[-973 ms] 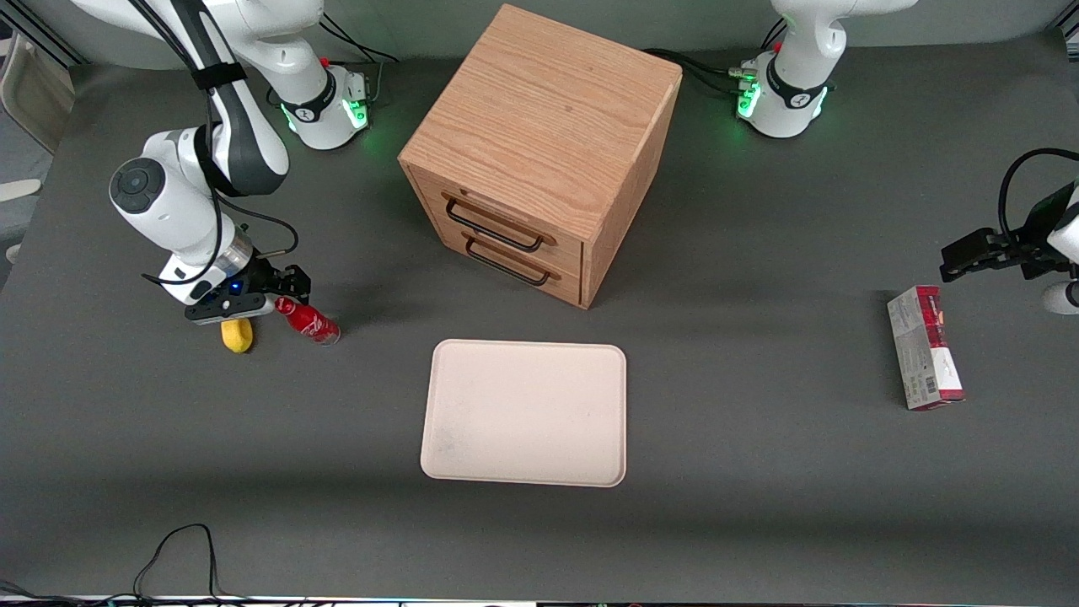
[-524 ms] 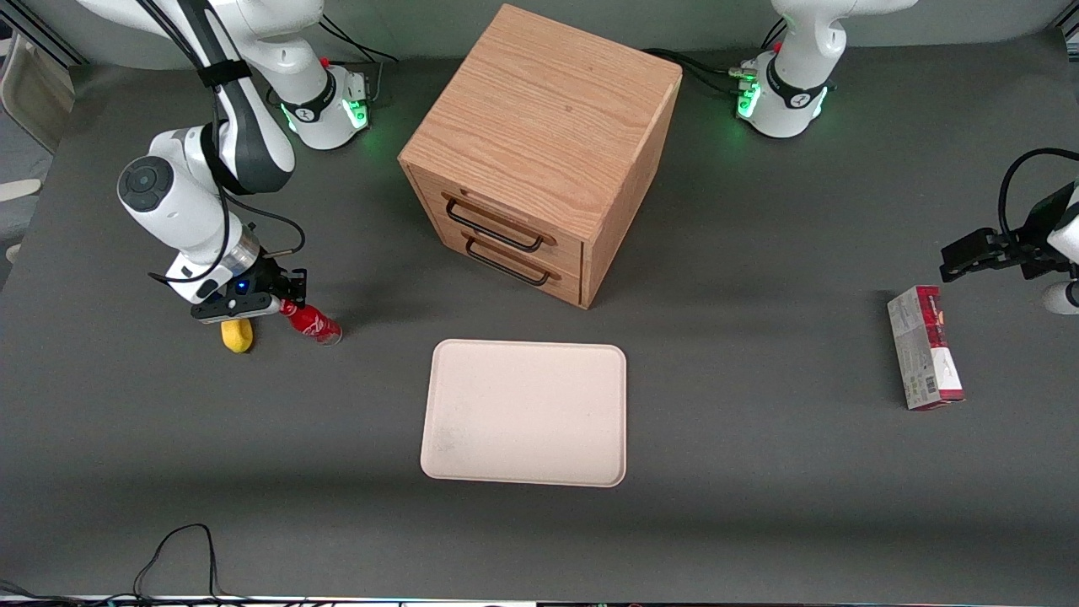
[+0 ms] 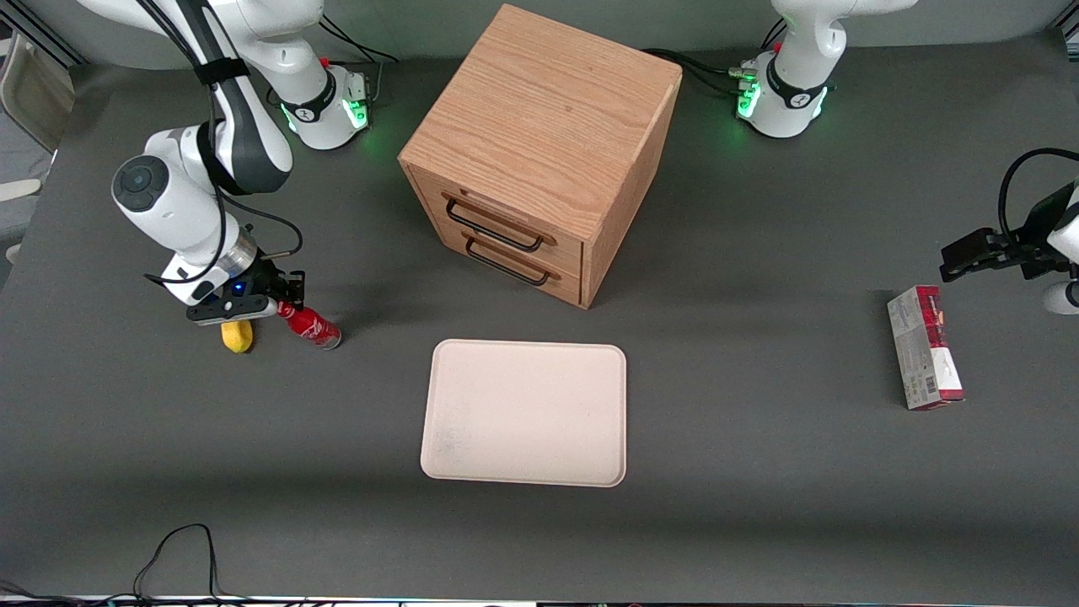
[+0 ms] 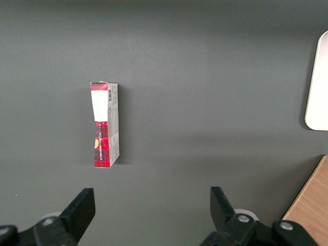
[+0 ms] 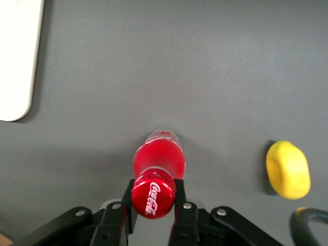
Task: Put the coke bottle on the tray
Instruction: 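Close the right gripper around the bottle's cap end, then lift the bottle and carry it over the white tray's edge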
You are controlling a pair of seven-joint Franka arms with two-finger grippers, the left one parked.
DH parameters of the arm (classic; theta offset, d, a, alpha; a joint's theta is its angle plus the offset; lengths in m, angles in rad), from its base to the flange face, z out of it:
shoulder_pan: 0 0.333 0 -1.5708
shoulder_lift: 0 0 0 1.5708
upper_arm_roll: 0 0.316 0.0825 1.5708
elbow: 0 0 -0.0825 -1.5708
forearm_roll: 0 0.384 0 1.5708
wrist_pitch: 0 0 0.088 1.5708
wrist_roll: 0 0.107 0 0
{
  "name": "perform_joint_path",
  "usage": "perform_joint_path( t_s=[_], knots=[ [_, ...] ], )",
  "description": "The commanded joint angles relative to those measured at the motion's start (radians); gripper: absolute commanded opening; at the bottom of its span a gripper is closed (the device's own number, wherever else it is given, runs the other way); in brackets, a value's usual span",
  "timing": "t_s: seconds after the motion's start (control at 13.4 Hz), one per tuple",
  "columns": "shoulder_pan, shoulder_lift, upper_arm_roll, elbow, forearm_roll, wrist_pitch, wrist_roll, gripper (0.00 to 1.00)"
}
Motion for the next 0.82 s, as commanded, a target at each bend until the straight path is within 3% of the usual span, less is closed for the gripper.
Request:
perform_joint_path(
  t_s=[0.0, 0.45, 0.75],
  knots=[
    [0.004, 0.015, -0.003, 0.266, -0.024, -0.3, 0.035, 0.0],
    [-0.001, 0.251, -0.003, 0.935, -0.024, -0.824, 0.036, 0.0],
    [0.007, 0.354, 0.003, 1.112, -0.024, -0.915, 0.089, 0.0]
  ],
)
